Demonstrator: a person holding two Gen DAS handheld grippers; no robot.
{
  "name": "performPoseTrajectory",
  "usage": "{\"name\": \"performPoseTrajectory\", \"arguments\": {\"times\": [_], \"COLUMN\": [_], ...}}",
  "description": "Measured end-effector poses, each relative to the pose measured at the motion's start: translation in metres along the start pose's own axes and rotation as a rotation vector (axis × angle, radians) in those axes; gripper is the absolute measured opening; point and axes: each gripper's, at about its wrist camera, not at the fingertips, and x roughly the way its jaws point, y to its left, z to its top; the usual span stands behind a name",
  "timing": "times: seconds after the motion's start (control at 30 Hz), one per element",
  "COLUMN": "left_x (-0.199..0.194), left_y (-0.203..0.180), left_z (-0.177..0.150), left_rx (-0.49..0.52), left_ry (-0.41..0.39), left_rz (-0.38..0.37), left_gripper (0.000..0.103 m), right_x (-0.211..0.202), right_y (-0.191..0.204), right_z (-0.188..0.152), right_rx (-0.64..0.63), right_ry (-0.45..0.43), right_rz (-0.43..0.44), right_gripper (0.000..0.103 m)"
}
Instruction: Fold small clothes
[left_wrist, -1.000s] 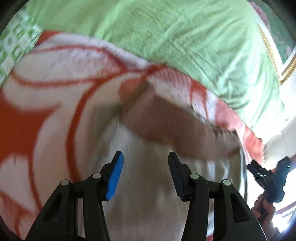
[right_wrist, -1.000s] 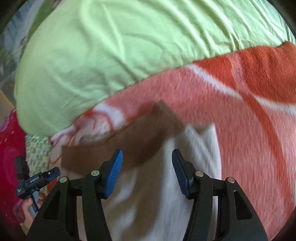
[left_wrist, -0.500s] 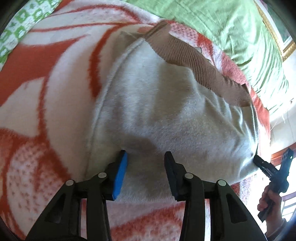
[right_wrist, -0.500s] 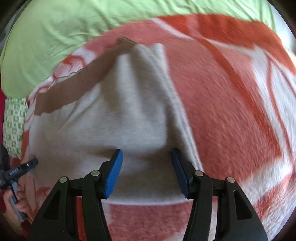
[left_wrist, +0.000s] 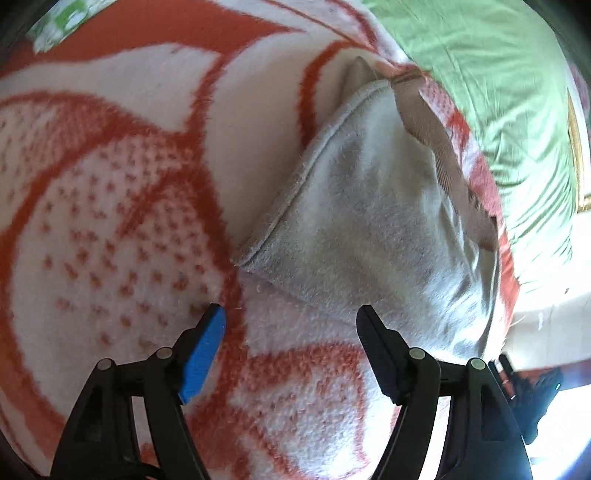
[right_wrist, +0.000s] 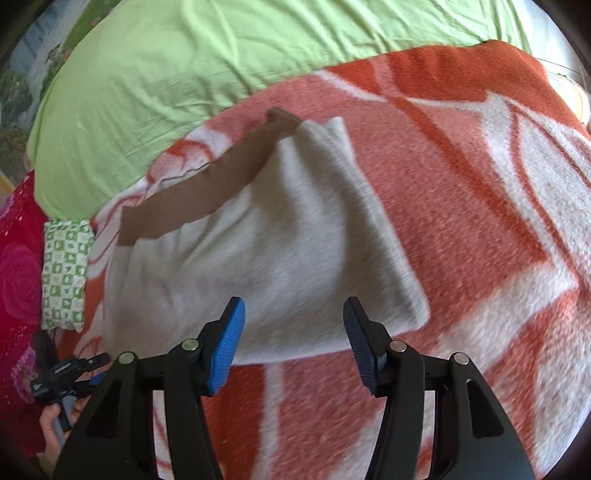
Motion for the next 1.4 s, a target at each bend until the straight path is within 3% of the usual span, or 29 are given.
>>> {"name": "performPoseTrajectory", "arguments": {"times": [0.23,0.4,0.47,0.53,0.6,0.77,0.9,1.13,1.27,1.33,1.4], "left_x": [0.008,0.025,0.027,0.030,0.028,0.003,-0.012,0.022,0.069,0.084,0.087], "left_y": [-0.001,-0.004,-0.008,-0.012,-0.016,-0.066,-0.126,-0.201,-0.216,-0.216,-0.214], "left_z": [0.009,0.018,0.021,0.026,0.030,0.031,0.021,-0.015,-0.038,-0.042,-0.042], "left_rx": [-0.100,-0.181,-0.176,-0.158,-0.151,0.007,0.163,0.381,0.433,0.422,0.414], "left_ry": [-0.009,-0.058,-0.076,-0.075,-0.079,-0.159,-0.173,-0.063,0.044,0.077,0.081], "left_rz": [-0.065,-0.057,-0.038,-0.061,-0.076,-0.083,-0.200,-0.295,-0.272,-0.261,-0.263], "left_gripper": [0.074,0.068,0.053,0.011,0.011,0.009,0.009,0.008,0.008,0.008,0.008], "right_x": [0.000,0.006,0.007,0.007,0.007,0.008,0.009,0.016,0.039,0.061,0.084], "right_y": [0.018,0.019,0.020,0.021,0.020,0.016,0.009,0.004,0.010,0.017,0.025], "right_z": [-0.012,-0.020,-0.022,-0.023,-0.023,-0.023,-0.014,0.033,0.068,0.084,0.094], "right_rx": [-0.030,-0.011,-0.018,-0.023,-0.024,-0.009,0.015,0.068,0.077,0.071,0.072], "right_ry": [0.031,0.061,0.068,0.069,0.069,0.070,0.070,0.057,0.090,0.134,0.183], "right_rz": [0.051,0.067,0.067,0.073,0.078,0.083,0.109,0.212,0.322,0.382,0.426], "right_gripper": [0.057,0.057,0.057,0.057,0.057,0.057,0.057,0.057,0.057,0.063,0.075]}}
